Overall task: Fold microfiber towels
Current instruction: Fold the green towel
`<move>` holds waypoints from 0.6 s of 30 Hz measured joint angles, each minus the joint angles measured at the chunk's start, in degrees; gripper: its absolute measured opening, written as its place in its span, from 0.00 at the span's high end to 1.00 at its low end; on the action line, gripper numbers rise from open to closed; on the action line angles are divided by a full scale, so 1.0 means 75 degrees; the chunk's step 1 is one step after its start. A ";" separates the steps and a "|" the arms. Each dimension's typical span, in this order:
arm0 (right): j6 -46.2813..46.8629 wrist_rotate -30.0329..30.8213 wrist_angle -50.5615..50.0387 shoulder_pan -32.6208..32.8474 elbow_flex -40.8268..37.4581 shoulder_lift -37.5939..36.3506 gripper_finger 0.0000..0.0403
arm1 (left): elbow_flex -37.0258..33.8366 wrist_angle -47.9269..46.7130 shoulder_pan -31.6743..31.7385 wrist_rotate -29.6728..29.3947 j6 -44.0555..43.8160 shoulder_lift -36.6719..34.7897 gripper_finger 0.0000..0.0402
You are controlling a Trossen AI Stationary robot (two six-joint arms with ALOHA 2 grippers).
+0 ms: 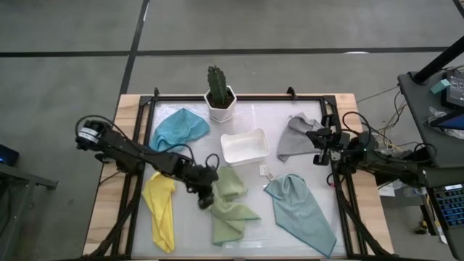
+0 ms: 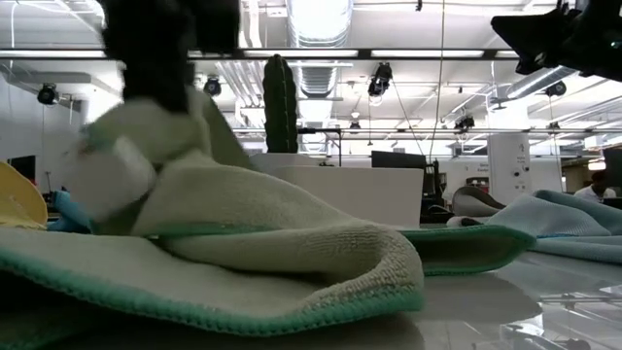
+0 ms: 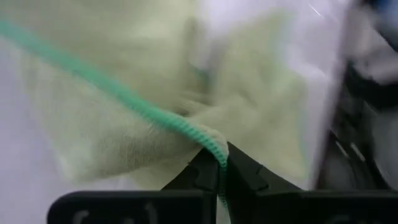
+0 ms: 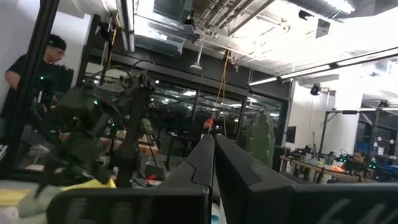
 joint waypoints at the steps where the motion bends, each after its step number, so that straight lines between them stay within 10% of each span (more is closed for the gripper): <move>1: 0.0000 -0.0064 -0.0008 0.0000 0.0054 0.0085 0.98 | 0.0063 -0.0033 -0.0067 0.0195 0.0156 -0.0013 1.00; 18: 0.0258 -0.1112 0.0002 0.0128 0.1540 0.3557 0.98 | 0.0409 -0.0052 -0.0618 0.0631 -0.0058 -0.0135 1.00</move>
